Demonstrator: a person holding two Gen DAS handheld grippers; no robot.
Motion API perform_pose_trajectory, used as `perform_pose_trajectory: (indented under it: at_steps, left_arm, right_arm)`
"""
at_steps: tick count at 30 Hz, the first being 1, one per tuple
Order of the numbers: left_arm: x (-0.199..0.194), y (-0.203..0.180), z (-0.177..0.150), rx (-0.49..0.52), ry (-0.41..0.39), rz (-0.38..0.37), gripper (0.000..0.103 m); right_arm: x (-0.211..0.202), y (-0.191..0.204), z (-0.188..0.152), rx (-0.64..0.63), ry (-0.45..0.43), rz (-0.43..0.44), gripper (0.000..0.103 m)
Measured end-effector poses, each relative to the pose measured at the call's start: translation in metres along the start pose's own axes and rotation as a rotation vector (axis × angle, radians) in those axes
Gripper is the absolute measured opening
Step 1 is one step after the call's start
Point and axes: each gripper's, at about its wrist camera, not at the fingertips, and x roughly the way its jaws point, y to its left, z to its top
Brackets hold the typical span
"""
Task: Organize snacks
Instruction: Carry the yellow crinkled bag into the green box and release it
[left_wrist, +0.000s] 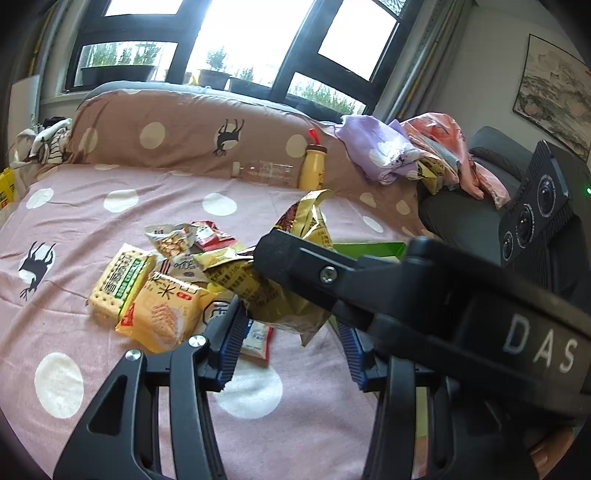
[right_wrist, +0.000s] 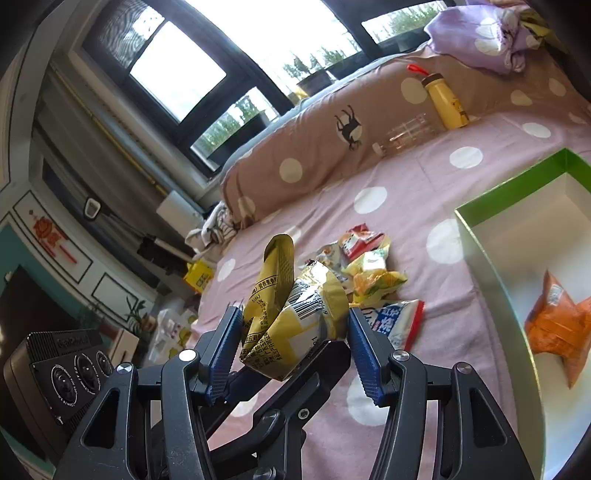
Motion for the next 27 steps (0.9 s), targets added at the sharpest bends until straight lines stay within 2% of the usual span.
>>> perform_pose_trajectory:
  at_steps: [10,21,27]
  left_arm:
    - [0.028,-0.05,0.011,0.093,0.027,-0.103,0.047]
    - [0.082,-0.108,0.011,0.199,0.146,-0.222,0.047]
    - [0.104,-0.125,0.005,0.216,0.228,-0.266,0.047]
  right_arm:
    - [-0.043,-0.041,0.017,0.084,-0.115,-0.069,0.06]
    - [-0.081,-0.102,0.025,0.275,-0.206,-0.163,0.06]
    - [-0.088,-0.127,0.022,0.365,-0.206,-0.22,0.06]
